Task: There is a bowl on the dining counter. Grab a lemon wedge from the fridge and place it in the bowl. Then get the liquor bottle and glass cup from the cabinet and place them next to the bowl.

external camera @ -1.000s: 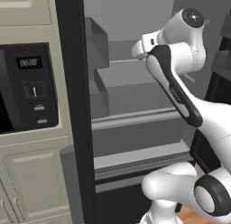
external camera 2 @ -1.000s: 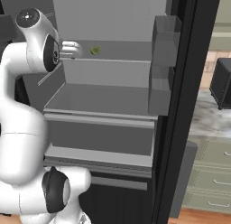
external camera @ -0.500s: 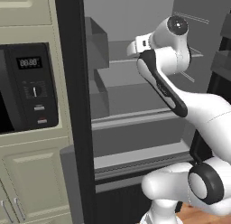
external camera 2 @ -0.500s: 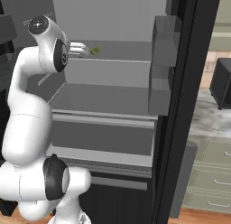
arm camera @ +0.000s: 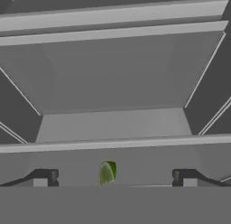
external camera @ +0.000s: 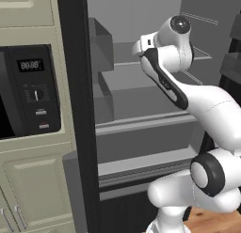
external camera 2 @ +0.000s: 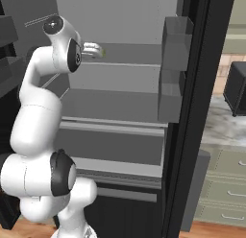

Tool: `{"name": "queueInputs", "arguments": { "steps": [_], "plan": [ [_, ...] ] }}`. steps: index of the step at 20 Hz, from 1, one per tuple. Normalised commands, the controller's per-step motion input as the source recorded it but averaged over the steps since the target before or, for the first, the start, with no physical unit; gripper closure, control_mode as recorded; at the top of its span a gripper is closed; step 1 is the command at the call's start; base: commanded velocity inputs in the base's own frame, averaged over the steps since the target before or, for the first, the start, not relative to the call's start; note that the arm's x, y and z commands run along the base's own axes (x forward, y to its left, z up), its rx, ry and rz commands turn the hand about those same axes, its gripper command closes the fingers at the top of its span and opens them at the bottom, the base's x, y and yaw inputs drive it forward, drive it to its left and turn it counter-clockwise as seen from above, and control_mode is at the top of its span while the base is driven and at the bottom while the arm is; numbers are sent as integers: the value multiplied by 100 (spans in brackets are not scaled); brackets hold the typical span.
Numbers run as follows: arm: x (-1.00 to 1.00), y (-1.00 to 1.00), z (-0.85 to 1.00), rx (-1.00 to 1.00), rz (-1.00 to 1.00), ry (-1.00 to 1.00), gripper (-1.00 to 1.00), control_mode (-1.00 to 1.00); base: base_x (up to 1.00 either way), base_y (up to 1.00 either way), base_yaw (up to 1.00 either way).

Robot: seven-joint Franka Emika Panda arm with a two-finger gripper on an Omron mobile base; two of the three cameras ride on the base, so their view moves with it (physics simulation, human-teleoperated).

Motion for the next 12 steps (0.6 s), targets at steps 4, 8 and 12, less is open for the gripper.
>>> {"name": "queueInputs", "arguments": {
  "steps": [4,8,12],
  "plan": [
    [39,-18,-14,-4,0,3,-100,-100,0,0,0],
    [31,-2,-24,-9,-1,4,-100,-100,0,0,0],
    [26,0,-8,-4,0,0,-100,-100,0,0,0]
  ]
}}
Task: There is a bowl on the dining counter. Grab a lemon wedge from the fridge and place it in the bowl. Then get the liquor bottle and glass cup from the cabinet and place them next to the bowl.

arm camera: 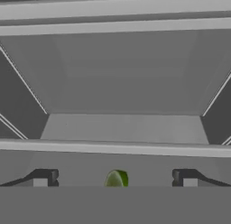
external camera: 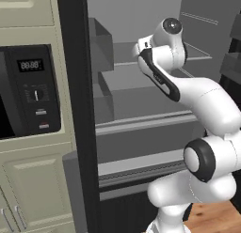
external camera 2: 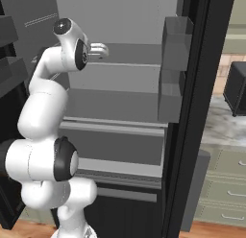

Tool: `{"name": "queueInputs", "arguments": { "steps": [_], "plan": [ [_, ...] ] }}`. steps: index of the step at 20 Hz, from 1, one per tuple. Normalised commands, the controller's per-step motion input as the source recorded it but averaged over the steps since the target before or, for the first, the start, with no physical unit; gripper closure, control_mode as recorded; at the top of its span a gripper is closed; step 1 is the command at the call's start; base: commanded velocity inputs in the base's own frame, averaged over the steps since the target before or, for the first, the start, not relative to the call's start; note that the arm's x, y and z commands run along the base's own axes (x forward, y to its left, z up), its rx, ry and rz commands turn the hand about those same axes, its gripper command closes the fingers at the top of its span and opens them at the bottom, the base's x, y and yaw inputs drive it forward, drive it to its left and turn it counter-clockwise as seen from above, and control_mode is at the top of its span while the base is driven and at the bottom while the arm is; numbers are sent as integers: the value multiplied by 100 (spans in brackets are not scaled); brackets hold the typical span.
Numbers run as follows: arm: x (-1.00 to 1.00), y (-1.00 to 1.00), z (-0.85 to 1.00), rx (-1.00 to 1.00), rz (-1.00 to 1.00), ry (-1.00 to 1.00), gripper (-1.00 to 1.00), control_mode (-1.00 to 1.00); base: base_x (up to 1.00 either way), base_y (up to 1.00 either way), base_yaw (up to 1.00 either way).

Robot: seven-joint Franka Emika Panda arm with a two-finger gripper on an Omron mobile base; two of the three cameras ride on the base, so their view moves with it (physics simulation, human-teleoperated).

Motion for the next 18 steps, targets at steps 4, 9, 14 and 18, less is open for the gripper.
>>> {"name": "queueInputs", "arguments": {
  "steps": [4,9,14,18],
  "plan": [
    [26,0,0,-2,0,5,-100,-100,0,0,0],
    [28,4,-1,0,0,9,-100,-100,0,0,0],
    [31,3,0,0,0,3,-100,-100,0,0,0],
    [34,3,-4,0,0,0,-100,-100,0,0,0]
  ]
}}
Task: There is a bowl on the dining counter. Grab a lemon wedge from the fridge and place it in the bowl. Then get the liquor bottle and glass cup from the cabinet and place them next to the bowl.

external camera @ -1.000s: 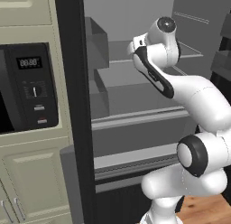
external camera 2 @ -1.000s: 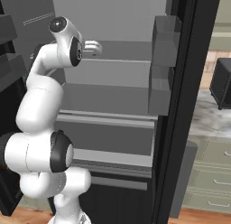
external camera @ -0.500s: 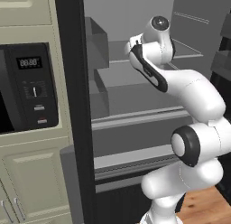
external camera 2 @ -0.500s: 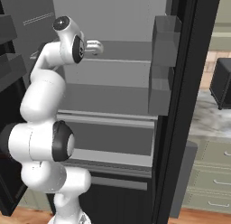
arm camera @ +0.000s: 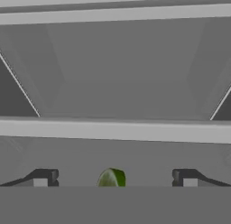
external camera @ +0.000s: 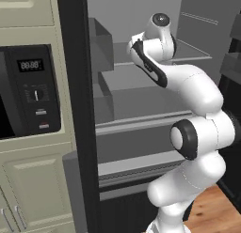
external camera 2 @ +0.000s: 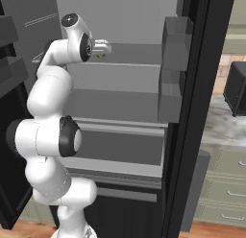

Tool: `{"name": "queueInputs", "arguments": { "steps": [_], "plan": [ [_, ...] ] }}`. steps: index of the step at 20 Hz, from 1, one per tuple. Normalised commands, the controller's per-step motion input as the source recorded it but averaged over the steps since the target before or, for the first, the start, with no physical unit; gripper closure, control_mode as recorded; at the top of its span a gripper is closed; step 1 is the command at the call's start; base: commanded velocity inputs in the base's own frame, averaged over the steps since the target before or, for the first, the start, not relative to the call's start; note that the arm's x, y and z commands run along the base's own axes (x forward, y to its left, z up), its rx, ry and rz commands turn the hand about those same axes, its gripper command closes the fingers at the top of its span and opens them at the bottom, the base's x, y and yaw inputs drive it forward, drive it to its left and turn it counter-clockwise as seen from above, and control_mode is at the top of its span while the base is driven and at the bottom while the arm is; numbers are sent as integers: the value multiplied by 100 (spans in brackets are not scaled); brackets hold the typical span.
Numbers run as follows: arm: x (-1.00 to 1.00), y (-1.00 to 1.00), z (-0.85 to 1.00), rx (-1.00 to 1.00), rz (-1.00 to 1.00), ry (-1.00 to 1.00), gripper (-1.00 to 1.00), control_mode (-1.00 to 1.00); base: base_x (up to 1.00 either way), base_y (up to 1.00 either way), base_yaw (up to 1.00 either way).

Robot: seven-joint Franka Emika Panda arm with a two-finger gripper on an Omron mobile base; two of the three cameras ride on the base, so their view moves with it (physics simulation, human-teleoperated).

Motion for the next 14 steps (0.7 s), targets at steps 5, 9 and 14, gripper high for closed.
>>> {"name": "queueInputs", "arguments": {
  "steps": [5,9,14],
  "plan": [
    [33,0,-11,0,0,0,-100,-100,0,0,0],
    [23,0,-10,0,0,0,-100,-100,0,0,0],
    [34,0,-7,0,0,0,-100,-100,0,0,0]
  ]
}}
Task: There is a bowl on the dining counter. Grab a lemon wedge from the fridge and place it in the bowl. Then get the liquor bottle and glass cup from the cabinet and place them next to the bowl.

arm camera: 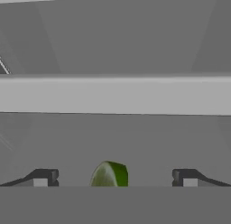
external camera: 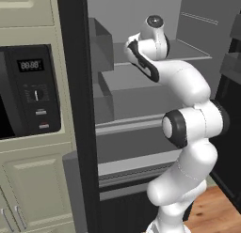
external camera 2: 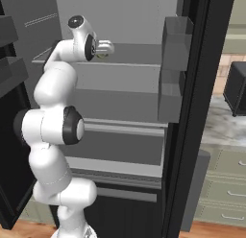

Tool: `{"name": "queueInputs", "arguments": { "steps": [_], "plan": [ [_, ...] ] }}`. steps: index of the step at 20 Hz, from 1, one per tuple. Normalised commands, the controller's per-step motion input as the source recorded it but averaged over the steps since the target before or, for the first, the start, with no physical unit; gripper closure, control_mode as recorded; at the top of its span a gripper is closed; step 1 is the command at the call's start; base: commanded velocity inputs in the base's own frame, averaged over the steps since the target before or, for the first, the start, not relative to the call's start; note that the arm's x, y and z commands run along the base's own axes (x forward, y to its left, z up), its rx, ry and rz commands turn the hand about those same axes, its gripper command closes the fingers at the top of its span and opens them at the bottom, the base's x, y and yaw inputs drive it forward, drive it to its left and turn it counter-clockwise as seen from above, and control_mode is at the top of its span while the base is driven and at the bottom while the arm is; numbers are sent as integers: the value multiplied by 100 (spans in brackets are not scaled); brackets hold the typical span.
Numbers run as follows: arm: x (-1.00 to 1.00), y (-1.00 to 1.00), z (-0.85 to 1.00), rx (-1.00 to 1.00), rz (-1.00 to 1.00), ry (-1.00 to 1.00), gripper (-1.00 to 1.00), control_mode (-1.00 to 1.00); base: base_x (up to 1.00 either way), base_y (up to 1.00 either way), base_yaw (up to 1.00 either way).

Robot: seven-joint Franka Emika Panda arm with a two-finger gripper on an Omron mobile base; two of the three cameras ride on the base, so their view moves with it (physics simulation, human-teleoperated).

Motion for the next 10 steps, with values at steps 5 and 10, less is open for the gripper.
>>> {"name": "queueInputs", "arguments": {
  "steps": [5,10],
  "plan": [
    [36,-1,0,0,-3,1,-100,-100,0,0,0],
    [25,-4,0,0,-3,2,-100,-100,0,0,0]
  ]
}}
